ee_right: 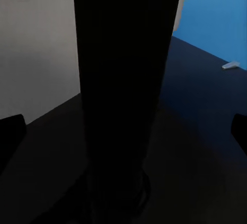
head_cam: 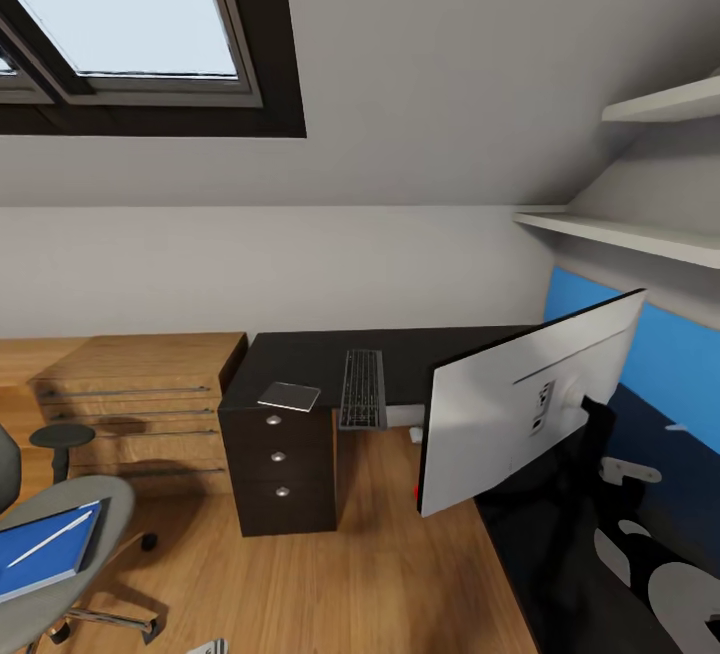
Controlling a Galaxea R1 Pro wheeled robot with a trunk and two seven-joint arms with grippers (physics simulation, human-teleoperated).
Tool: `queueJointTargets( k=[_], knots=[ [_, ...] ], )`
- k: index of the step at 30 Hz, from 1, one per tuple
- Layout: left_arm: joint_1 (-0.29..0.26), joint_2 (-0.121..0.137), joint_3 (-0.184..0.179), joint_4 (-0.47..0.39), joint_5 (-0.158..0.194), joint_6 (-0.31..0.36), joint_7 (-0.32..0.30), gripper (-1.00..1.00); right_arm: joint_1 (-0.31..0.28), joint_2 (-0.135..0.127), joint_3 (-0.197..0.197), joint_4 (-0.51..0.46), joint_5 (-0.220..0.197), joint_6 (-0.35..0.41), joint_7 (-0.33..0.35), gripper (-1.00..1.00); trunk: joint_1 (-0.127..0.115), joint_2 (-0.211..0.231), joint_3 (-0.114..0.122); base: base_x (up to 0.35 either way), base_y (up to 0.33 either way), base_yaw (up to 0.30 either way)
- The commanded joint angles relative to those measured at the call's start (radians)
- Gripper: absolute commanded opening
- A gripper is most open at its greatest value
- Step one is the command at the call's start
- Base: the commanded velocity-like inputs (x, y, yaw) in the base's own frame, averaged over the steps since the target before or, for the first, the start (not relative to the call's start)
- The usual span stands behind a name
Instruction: In the bedroom, organize the workspace by keeping the computer under the desk, ensuring the monitor is on the desk, placing the keyboard on the desk next to the monitor, placing the mouse on the desk next to the keyboard, moving the folder from the swivel chair onto the desk next to the mouse, stacking the notebook on top of the folder with the pen on top of the notebook, and positioning the swivel chair next to the desk.
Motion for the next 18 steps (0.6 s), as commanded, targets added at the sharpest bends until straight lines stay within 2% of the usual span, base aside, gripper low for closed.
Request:
queueJointTargets(
  k=[1, 7, 18],
  knots=[
    [0.0, 0.001, -0.003, -0.002, 0.01, 0.001, 0.009, 1.0, -0.001, 0.0, 0.009, 0.0, -0.006, -0.003, -0.005, 1.0, 0.0, -0.001, -0.001, 0.121, 0.0, 0.0],
    [0.0, 0.001, -0.004, -0.002, 0.01, 0.001, 0.01, 1.0, -0.001, 0.0, 0.01, 0.0, -0.006, -0.002, -0.004, 1.0, 0.0, -0.001, -0.001, 0.118, 0.0, 0.0],
    [0.0, 0.001, -0.003, -0.002, 0.01, 0.001, 0.01, 1.0, -0.001, 0.0, 0.01, 0.0, -0.006, -0.003, -0.004, 1.0, 0.0, -0.001, -0.001, 0.018, 0.0, 0.0]
  ],
)
